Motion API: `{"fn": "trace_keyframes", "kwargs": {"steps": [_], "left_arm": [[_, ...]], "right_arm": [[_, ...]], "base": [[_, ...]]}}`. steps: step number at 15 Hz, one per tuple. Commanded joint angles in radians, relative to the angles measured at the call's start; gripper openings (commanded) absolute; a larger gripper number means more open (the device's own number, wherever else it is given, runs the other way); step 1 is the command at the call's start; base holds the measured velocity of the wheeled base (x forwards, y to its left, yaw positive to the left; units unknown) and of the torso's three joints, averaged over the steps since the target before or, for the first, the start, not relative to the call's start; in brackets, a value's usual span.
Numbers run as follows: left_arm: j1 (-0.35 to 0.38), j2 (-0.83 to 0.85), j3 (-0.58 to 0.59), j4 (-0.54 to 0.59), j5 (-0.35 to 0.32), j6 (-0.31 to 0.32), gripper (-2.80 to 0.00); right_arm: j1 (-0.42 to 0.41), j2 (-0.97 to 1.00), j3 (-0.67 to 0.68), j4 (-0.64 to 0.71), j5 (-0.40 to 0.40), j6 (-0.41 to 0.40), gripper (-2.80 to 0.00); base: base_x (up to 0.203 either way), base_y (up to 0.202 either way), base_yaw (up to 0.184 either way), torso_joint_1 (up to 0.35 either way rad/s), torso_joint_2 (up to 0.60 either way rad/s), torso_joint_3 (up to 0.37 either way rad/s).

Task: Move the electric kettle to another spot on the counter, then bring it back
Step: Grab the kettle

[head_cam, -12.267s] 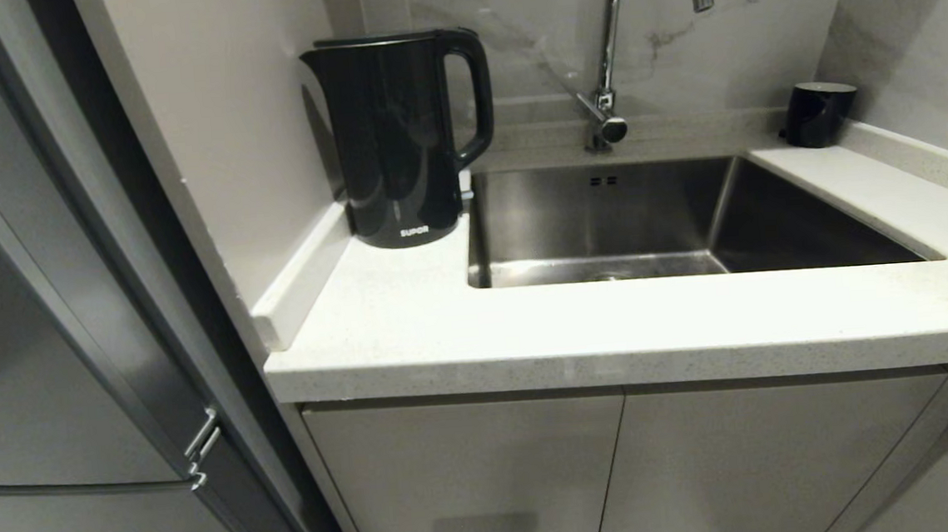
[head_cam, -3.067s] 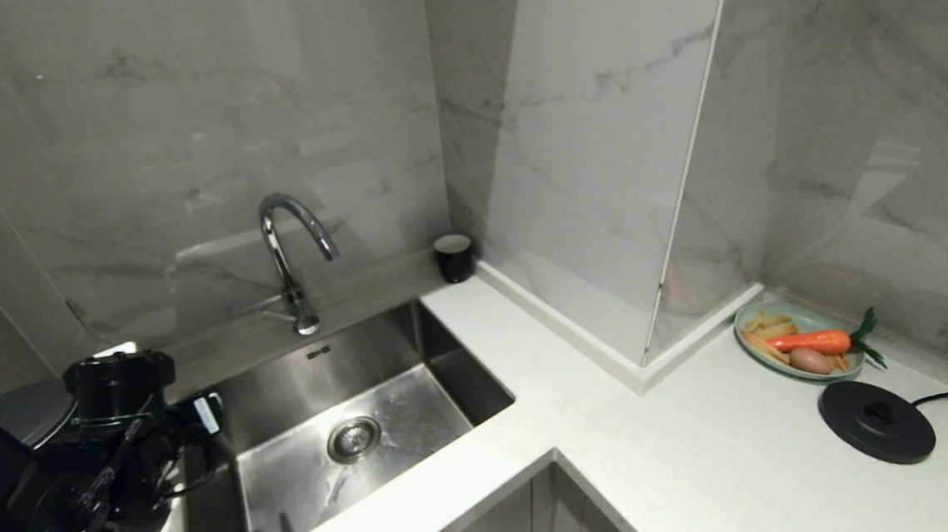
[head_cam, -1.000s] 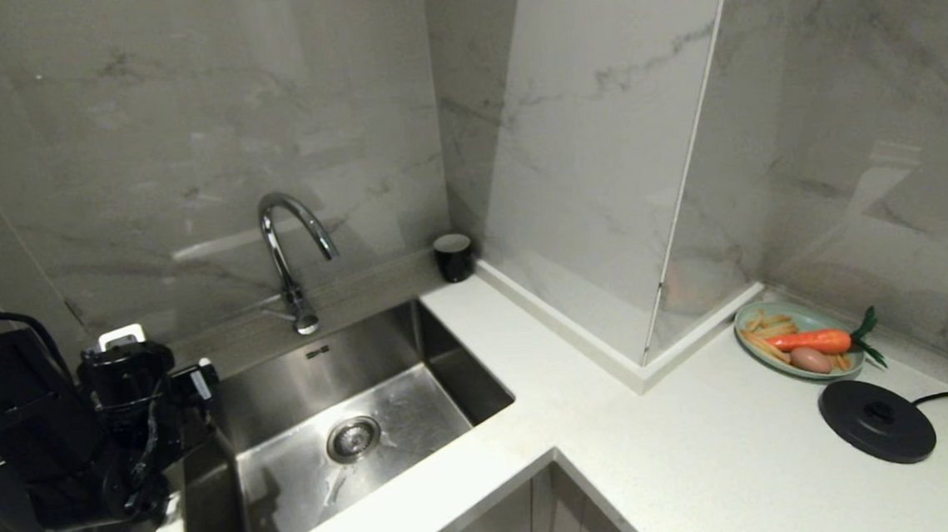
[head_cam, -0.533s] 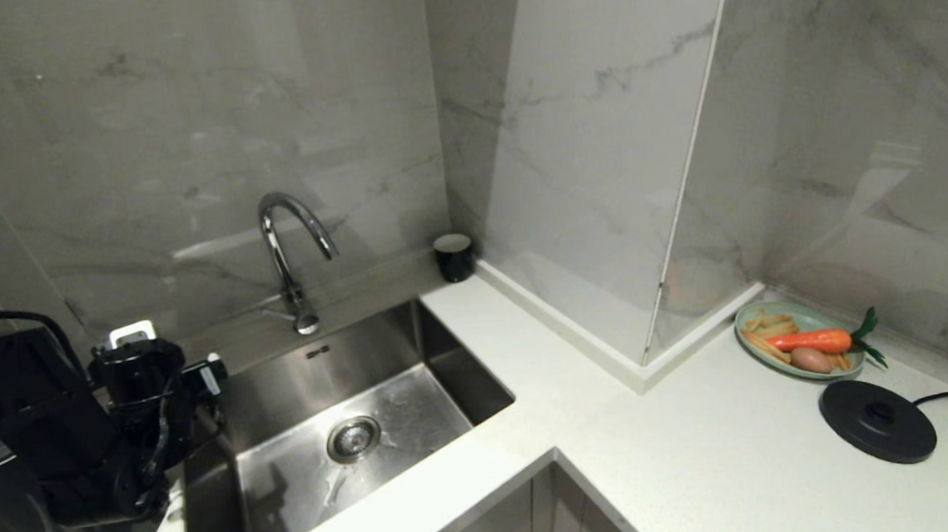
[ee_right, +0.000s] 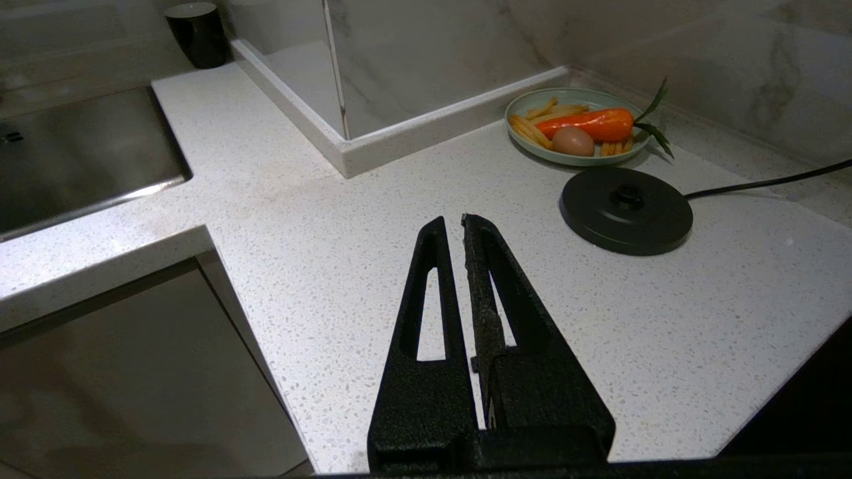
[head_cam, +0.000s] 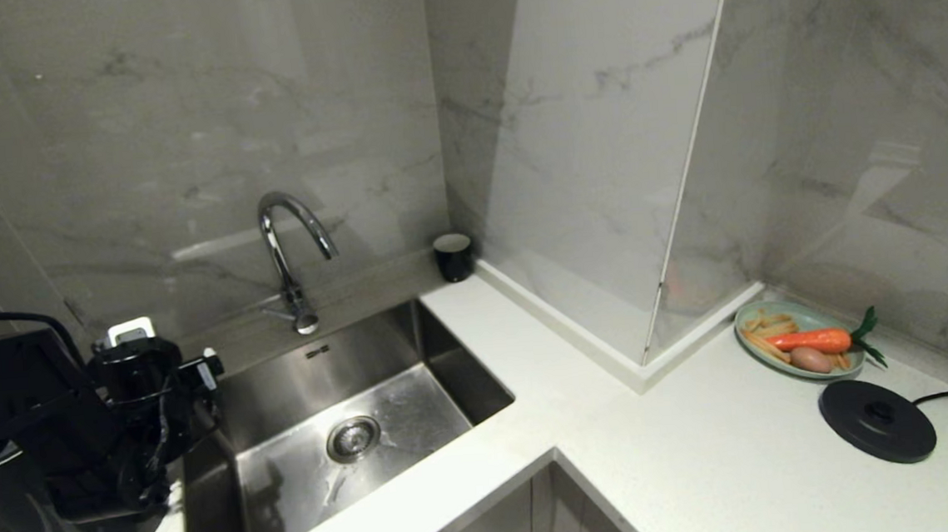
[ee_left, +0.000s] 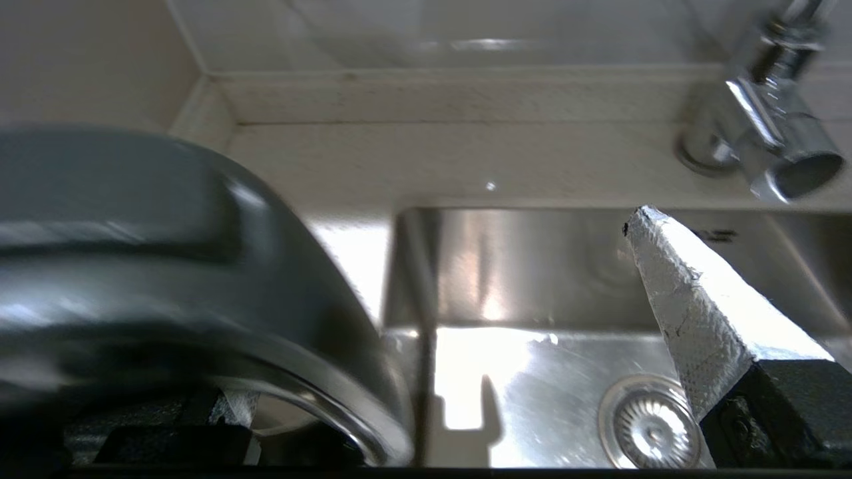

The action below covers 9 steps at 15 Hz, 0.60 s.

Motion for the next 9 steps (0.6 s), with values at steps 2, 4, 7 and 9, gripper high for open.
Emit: {"fn": "trace_keyframes", "kwargs": {"steps": [2,4,7,9], "left_arm": [[0.011,-0.013,-0.002,-0.009,0.005,0.005,0.00],[0.011,-0.015,-0.003,-0.009,0.005,0.005,0.00],[0.011,-0.015,-0.004,-0.009,0.003,0.005,0.00],[0.013,-0.015,-0.006,-0.009,0.003,0.005,0.00]], "right_arm": [[0.000,0.000,0.000,0.000,0.000,-0.001,-2.80],[0.000,0.000,0.000,0.000,0.000,-0.001,-2.80],[0.000,0.000,0.000,0.000,0.000,-0.001,-2.80],[0.000,0.000,0.000,0.000,0.000,0.000,-2.80]], "base": [[0.000,0.000,0.000,0.000,0.00,0.000],[0.000,0.000,0.000,0.000,0.00,0.000],[0.000,0.000,0.000,0.000,0.00,0.000],[0.000,0.000,0.000,0.000,0.00,0.000]]}}
